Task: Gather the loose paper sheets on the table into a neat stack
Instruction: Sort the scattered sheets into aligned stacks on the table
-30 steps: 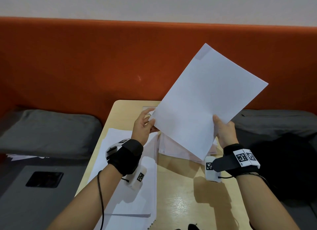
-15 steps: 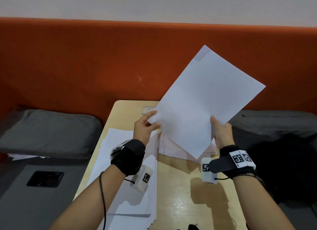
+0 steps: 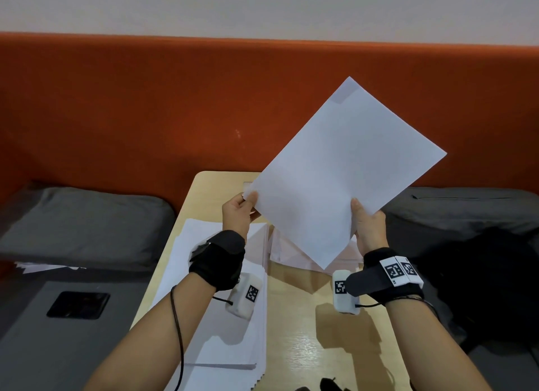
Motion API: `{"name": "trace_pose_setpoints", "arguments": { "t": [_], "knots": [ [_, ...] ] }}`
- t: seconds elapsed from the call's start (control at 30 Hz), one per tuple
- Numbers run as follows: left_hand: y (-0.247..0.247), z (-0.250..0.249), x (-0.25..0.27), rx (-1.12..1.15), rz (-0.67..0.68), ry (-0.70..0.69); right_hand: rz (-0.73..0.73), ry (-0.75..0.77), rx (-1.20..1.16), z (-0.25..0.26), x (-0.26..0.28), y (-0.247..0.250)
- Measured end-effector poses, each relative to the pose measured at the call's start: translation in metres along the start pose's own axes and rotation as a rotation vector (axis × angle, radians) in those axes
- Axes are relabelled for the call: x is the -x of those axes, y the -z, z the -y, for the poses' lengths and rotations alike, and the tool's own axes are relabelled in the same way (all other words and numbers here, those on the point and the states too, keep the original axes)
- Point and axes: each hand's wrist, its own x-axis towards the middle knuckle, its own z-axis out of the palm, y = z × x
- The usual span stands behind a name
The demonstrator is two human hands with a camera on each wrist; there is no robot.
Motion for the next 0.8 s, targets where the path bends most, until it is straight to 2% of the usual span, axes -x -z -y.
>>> {"name": "trace_pose_setpoints", "arguments": {
  "t": [0.13,0.27,0.47,0.53,0.63,0.8],
  "knots": [
    [0.010,-0.007,-0.003,0.057,0.126,0.146,0.021,-0.001,0.004,0.003,-0.003,0.004],
    [0.020,-0.010,-0.012,0.096,0.118,0.202,0.069,-0.004,-0.005,0.004,-0.006,0.009],
    [0.028,-0.007,-0.014,0.261,0.285,0.401,0.276,-0.118,-0.109,0.005,-0.007,0.014],
    [0.035,-0.001,-0.015,0.144,0.320,0.438,0.333,-0.104,-0.085,0.008,-0.008,0.016],
    [0.043,0.001,-0.019,-0.209,0.343,0.336,0.329,-0.059,0.001,0.015,-0.007,0.018],
    [0.026,-0.018,-0.019,-0.305,0.433,0.105,0.412,0.036,0.188,0.023,-0.007,0.011]
  ]
}}
